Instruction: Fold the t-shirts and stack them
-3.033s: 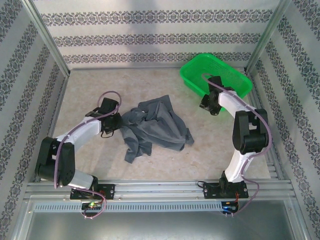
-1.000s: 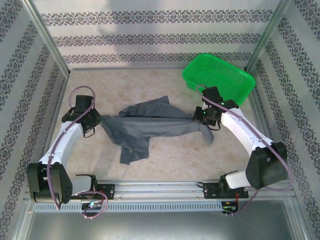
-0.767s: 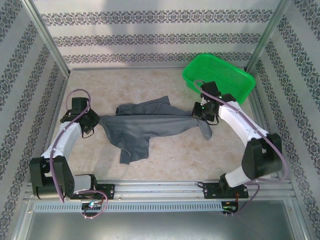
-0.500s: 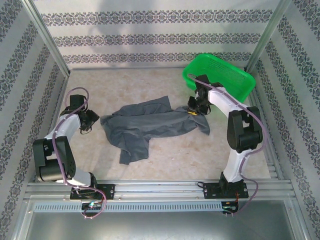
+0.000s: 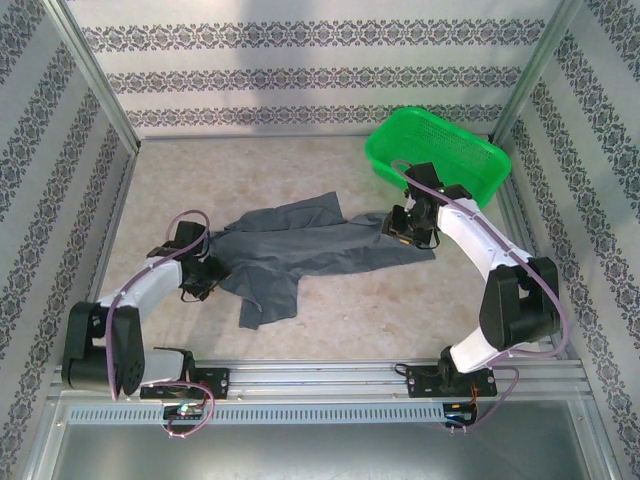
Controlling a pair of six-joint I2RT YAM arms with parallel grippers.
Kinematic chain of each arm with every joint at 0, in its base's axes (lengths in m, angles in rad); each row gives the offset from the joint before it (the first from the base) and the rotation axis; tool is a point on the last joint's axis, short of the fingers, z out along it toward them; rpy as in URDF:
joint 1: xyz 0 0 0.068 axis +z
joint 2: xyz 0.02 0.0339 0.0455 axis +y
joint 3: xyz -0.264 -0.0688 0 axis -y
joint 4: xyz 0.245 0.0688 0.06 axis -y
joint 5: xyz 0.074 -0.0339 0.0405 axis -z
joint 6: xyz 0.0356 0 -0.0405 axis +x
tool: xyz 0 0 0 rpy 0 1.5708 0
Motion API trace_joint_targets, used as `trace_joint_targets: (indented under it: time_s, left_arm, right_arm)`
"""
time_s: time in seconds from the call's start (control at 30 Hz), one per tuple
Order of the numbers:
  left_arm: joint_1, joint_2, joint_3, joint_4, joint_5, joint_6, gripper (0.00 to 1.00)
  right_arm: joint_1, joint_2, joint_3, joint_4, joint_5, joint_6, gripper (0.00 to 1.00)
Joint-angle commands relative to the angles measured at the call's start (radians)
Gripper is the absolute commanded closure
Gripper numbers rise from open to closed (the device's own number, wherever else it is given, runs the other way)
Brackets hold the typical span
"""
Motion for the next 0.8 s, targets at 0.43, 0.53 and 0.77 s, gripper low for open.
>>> trace_joint_targets:
  time_s: [0.43, 0.53, 0.77]
  left_arm:
    - [0.031, -0.009, 0.121, -0.069, -0.156, -0.061, 1.0]
    - [0.072, -0.116, 0.116, -0.133, -0.207, -0.074, 1.0]
    - [0.133, -0.185, 0.088, -0.168, -0.226, -0.07, 1.0]
  right_arm:
    - [-0.018, -0.191, -0.216, 0.02, 0.072, 0.078, 0.59]
    - [-0.048, -0.203, -0.266, 0.01, 0.123, 0.115, 0.59]
    - [-0.117, -0.138, -0.296, 0.029, 0.211, 0.059, 0.51]
